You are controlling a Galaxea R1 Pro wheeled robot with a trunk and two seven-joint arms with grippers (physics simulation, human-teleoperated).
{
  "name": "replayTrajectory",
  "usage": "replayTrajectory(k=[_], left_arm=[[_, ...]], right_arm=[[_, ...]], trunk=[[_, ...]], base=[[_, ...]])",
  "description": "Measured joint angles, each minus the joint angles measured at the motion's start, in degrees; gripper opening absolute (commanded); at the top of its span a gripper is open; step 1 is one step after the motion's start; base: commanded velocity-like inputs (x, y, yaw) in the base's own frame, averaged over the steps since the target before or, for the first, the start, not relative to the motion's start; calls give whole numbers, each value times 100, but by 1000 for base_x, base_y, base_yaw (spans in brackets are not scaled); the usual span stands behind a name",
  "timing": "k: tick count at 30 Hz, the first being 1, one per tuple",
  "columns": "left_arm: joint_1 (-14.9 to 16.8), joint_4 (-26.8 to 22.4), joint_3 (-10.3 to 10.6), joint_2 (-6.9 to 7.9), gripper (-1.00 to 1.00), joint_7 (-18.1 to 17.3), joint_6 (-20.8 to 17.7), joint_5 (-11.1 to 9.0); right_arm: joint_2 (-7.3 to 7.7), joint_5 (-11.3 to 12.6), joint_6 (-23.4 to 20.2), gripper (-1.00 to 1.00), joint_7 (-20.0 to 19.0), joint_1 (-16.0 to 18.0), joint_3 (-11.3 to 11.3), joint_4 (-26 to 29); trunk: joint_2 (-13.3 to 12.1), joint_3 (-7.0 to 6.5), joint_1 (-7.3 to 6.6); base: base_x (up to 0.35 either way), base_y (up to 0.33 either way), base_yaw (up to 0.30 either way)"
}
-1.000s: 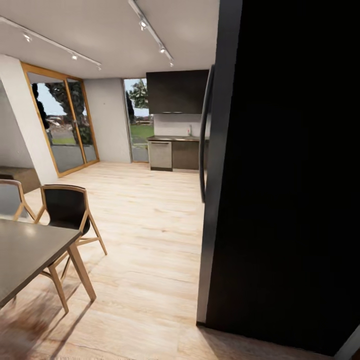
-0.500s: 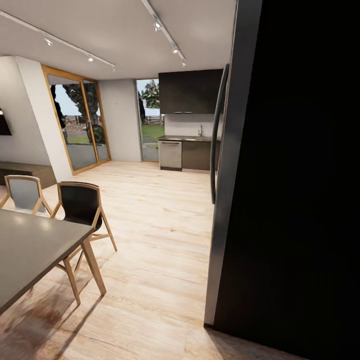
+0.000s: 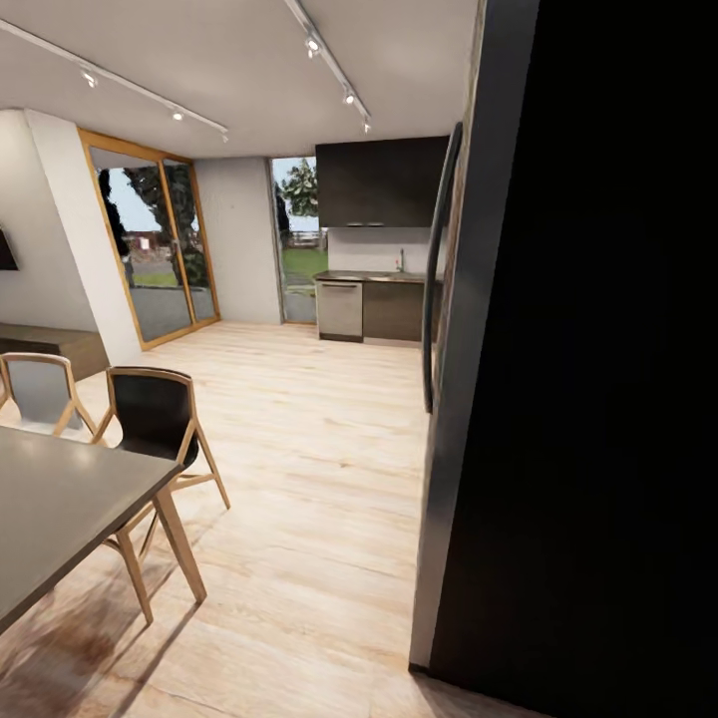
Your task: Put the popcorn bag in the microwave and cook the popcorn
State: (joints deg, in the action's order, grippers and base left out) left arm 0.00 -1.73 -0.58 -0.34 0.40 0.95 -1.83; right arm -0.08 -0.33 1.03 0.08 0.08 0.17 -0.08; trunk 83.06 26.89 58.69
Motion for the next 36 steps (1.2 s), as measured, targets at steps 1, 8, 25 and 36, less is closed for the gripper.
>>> replayTrajectory(k=[1,8,25,36], left_arm=[[0,0,0,0,100,0,0,0],[0,0,0,8,100,-46,0,0],[0,1,1,9,100,-48,0,0],[0,0,0,9,100,-45,0,0]], right_arm=[[0,0,1,100,0,0,0,1],[-1,9,8,100,0,0,-8,0],[-9,15,9,100,0,0,-1,0],[-2,22,15,100,0,0,-1,0]], trunk=[[0,0,0],[0,0,2],[0,0,4],[0,0,3]], base=[[241,84,0],[165,108,0],[81,71,107],[14,11,197]])
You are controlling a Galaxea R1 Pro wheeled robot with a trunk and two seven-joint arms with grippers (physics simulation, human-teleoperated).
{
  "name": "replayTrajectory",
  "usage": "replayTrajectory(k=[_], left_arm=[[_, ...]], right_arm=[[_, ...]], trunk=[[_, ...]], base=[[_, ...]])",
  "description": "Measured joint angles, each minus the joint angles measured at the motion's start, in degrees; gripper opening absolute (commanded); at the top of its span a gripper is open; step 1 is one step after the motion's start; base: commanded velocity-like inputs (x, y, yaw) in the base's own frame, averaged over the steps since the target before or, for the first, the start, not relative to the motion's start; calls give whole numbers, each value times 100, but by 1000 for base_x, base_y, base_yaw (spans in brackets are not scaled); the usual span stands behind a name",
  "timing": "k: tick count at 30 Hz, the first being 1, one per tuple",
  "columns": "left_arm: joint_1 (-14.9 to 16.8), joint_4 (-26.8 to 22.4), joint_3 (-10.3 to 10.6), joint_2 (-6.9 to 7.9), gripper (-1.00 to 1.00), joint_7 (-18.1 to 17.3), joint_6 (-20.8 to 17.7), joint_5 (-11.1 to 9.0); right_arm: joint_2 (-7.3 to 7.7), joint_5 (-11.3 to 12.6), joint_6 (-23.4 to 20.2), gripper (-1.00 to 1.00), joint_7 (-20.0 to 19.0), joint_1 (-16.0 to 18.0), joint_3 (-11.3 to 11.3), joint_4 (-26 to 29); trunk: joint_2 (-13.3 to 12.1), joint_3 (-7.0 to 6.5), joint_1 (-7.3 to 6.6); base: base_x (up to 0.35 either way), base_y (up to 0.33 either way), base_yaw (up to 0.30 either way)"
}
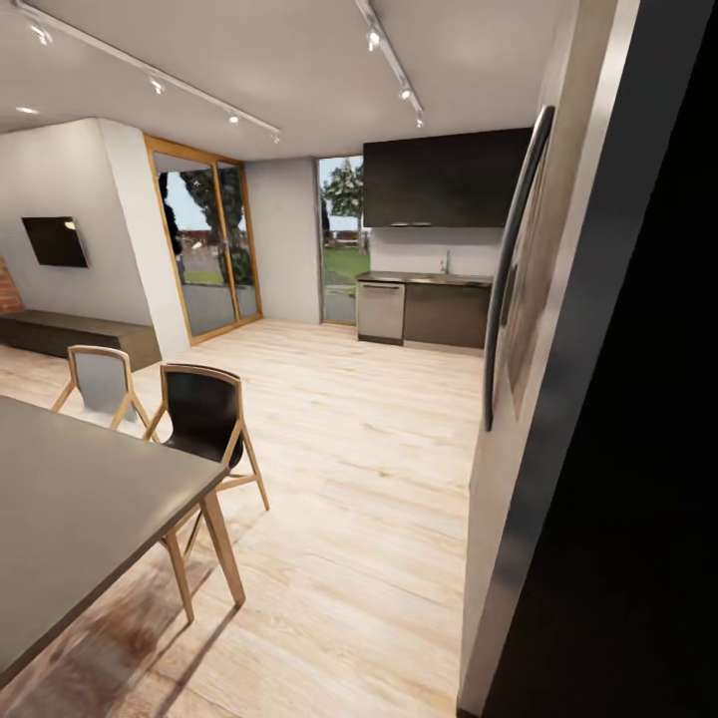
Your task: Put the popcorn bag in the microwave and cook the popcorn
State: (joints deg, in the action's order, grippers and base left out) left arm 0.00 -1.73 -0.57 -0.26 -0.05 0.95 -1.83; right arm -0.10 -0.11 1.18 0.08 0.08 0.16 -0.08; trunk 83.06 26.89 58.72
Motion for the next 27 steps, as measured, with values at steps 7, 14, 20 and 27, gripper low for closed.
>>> replayTrajectory(k=[7,14,20,27], left_arm=[[0,0,0,0,100,-3,0,7],[0,0,0,0,100,-3,0,8],[0,0,0,0,100,-3,0,8],[0,0,0,0,100,-3,0,8]], right_arm=[[2,3,-3,100,0,0,8,0],[2,3,0,100,0,0,8,1],[2,-4,1,100,0,0,8,0],[-2,-10,1,100,0,0,-20,0]], trunk=[[0,0,-2],[0,0,-2],[0,0,-2],[0,0,-2]], base=[[219,193,5],[244,216,0],[244,216,0],[244,216,0]])
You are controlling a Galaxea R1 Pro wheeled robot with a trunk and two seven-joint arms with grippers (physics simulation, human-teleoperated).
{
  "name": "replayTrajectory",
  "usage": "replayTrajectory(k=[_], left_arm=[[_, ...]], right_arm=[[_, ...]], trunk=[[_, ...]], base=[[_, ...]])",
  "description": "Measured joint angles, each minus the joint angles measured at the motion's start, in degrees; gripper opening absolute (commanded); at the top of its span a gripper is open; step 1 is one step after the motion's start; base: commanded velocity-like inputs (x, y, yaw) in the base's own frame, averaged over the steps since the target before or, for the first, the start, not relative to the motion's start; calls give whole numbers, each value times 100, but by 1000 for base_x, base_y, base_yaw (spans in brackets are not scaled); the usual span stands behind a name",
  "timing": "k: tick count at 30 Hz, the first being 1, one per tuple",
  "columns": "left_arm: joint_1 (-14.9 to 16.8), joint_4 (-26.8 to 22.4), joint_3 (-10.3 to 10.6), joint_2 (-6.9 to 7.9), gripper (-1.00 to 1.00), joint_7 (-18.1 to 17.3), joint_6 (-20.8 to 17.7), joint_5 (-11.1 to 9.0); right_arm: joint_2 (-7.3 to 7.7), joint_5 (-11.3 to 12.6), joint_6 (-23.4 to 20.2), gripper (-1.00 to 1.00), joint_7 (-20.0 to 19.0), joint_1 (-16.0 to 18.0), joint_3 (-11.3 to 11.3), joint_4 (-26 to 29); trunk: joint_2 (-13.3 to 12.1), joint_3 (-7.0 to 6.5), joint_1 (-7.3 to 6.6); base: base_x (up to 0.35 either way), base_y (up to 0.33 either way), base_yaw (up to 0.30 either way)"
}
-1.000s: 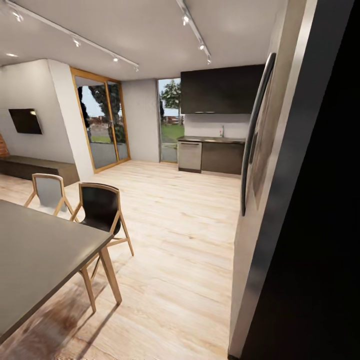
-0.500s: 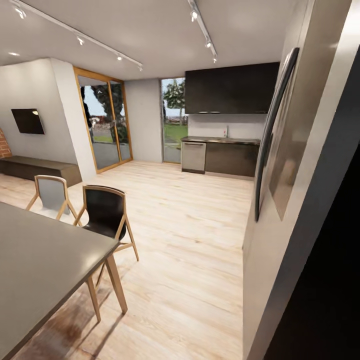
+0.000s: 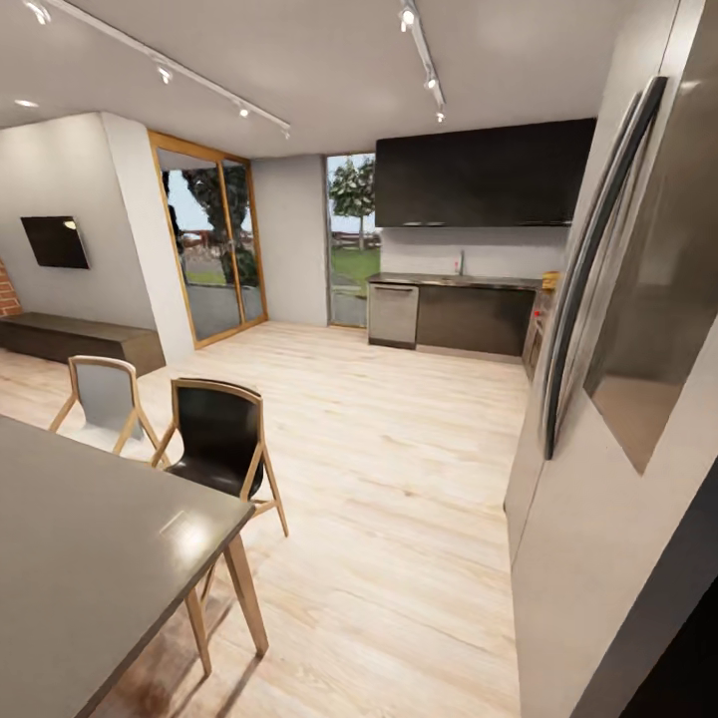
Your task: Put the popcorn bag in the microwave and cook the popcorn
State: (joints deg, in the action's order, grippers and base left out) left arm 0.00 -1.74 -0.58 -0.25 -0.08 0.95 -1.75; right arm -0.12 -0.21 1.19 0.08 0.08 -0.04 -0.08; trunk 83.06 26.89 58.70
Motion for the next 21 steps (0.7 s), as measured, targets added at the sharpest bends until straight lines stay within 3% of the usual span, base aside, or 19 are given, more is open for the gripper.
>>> replayTrajectory(k=[9,14,21], left_arm=[[0,0,0,0,100,0,0,0],[0,-1,0,0,100,0,0,0],[0,-1,0,0,100,0,0,0]], right_arm=[[3,45,7,100,0,0,-33,0],[2,59,4,100,0,0,-36,0],[1,68,2,100,0,0,-39,0]], trunk=[[0,0,0],[0,0,1],[0,0,3]], base=[[244,216,-8],[204,180,-194],[21,19,-239]])
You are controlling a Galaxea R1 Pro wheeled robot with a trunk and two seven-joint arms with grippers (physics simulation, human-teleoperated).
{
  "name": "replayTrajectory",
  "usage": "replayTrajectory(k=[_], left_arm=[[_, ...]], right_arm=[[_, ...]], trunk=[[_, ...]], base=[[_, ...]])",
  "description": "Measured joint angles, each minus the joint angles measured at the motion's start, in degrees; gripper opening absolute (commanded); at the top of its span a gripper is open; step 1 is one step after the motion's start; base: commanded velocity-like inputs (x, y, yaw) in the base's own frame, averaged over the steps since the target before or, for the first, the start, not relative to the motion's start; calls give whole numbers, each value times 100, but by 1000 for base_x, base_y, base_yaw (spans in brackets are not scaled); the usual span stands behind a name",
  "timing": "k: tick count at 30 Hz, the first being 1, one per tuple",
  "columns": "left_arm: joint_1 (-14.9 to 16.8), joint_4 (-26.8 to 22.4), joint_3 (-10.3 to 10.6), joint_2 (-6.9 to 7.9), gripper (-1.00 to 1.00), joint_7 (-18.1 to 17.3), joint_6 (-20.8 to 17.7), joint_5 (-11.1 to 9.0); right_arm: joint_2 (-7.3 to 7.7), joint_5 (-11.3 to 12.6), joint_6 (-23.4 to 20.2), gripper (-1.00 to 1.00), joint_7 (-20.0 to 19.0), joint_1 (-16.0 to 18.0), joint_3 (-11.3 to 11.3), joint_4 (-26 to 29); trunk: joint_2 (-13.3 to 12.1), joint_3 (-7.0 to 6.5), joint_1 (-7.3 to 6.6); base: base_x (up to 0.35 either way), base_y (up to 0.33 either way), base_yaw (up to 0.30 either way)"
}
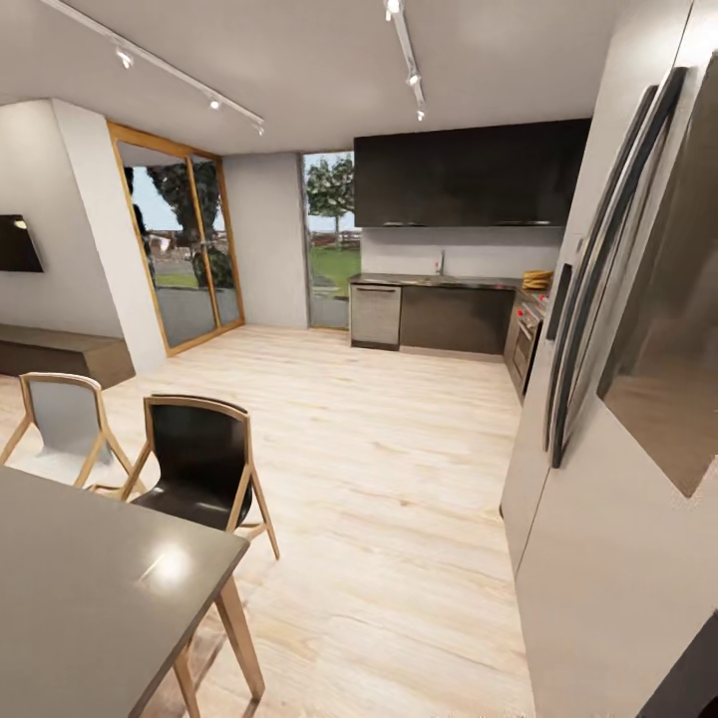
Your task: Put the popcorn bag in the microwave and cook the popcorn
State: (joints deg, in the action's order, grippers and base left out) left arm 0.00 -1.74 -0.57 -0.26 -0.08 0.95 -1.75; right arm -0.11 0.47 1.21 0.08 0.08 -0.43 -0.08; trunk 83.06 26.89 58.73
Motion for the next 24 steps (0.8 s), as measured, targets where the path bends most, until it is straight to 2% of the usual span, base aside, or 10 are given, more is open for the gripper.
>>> replayTrajectory(k=[18,24], left_arm=[[0,0,0,-1,100,0,0,0],[0,0,0,0,100,0,-2,0]], right_arm=[[-1,1,0,100,0,0,-1,0],[3,1,0,100,0,0,1,0]], trunk=[[0,0,0],[0,0,-3]], base=[[1,0,-241],[211,120,-241]])
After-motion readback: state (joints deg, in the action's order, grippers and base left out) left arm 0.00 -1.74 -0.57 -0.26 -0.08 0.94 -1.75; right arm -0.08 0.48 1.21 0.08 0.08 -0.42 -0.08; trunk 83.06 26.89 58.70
